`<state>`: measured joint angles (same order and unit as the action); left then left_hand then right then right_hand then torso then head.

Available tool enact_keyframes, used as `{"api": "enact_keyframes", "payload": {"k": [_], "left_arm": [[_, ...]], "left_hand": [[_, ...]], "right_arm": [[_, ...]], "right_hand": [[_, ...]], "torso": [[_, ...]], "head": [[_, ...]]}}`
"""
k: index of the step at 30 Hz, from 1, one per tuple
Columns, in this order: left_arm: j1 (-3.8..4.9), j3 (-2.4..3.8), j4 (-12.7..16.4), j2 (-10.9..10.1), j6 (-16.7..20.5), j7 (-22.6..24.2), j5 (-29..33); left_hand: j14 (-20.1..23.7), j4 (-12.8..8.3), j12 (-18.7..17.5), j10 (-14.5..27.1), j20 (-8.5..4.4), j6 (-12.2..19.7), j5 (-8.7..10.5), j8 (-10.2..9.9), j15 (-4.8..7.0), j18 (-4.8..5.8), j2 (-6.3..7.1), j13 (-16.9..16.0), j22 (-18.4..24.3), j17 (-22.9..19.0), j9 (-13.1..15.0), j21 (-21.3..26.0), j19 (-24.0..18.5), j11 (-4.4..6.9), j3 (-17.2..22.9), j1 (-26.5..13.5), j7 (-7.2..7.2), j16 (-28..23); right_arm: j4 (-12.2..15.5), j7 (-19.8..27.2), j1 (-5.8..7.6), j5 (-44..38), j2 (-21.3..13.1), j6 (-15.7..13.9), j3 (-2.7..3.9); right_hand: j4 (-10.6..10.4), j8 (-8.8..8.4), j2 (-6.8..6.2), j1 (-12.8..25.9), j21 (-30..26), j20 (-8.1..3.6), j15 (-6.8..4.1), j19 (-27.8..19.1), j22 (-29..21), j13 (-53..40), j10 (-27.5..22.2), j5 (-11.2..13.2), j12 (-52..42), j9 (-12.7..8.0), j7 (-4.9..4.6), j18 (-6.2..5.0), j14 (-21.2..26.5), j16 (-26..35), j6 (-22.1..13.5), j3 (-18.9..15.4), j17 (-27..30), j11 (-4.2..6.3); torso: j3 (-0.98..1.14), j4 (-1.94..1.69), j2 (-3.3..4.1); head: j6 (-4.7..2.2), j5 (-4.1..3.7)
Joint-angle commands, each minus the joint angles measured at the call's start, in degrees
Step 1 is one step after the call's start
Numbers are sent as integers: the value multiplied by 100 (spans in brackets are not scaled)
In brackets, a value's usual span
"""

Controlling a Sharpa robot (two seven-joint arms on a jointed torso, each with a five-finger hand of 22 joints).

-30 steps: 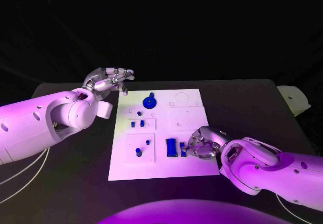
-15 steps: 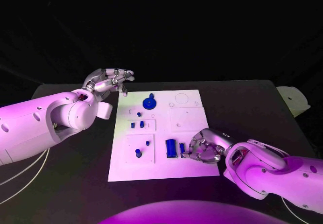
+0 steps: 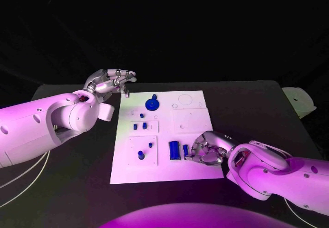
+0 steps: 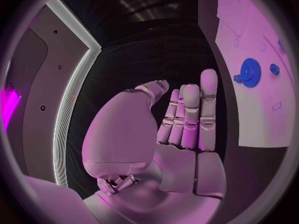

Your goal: Assemble the parts on the task board

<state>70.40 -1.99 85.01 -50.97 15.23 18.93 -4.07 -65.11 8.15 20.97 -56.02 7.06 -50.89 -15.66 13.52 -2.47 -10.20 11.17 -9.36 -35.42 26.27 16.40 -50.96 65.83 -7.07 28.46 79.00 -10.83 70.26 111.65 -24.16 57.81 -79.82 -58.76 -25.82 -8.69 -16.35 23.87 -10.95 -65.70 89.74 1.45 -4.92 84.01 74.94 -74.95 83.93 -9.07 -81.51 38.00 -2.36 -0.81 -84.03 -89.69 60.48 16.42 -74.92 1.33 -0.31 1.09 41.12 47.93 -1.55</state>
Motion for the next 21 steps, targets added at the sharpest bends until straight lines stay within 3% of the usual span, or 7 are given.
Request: {"api": "enact_keyframes", "payload": {"k": [1,6,15,18,21], "left_arm": [[2,3,17,5,-80,29,0],[2,3,24,2,-80,22,0],[2,2,25,-4,-83,20,0],[2,1,23,-6,-84,26,0],[2,-2,20,-6,-88,32,0]], "left_hand": [[26,-7,20,37,16,33,7,17,6,-33,-4,-7,8,-4,7,20,-39,0,30,-2,-16,19],[29,0,40,63,19,39,7,37,3,-33,-10,-9,9,-11,12,20,-41,-3,32,-11,-18,25],[29,0,40,63,19,39,7,37,3,-33,-10,-9,9,-11,12,20,-41,-3,32,-11,-18,25],[29,0,40,63,19,39,7,37,3,-33,-10,-9,9,-11,12,20,-41,-3,32,-11,-18,25],[29,0,40,63,19,39,7,37,3,-33,-10,-9,9,-11,12,20,-41,-3,32,-11,-18,25]], "right_arm": [[-59,-4,-21,-55,59,154,-2],[-156,-123,-37,-85,125,120,-2],[-141,-85,-43,-99,105,25,-1],[-81,108,-38,12,26,-81,1],[-43,589,4,299,-69,-197,5]], "right_hand": [[-4,-23,14,-53,26,-36,-13,599,1506,-1121,287,34,10,-6,-19,81,-597,-31,1,-30,-1508,21],[-24,-15,117,-74,26,-39,-16,599,1506,-1123,290,38,5,-10,-15,81,-597,-31,14,-31,-1507,24],[-14,-14,116,-90,26,-40,-18,599,1506,-1126,292,37,0,-11,-12,81,-595,-28,14,-40,-1501,26],[-21,-15,92,-78,26,-41,-18,599,1506,-1119,286,33,16,-13,-18,81,-593,-23,9,-78,-1492,24],[-28,-41,37,-33,26,-35,-6,599,1506,-1071,241,6,126,-28,-42,81,-584,-3,-46,-183,-1452,6]], "torso": [[3,-1,-2],[4,-2,2],[4,10,-6],[4,9,-11],[2,6,-15]], "head": [[-1,3],[4,13],[-11,27],[-20,20],[-39,14]]}}
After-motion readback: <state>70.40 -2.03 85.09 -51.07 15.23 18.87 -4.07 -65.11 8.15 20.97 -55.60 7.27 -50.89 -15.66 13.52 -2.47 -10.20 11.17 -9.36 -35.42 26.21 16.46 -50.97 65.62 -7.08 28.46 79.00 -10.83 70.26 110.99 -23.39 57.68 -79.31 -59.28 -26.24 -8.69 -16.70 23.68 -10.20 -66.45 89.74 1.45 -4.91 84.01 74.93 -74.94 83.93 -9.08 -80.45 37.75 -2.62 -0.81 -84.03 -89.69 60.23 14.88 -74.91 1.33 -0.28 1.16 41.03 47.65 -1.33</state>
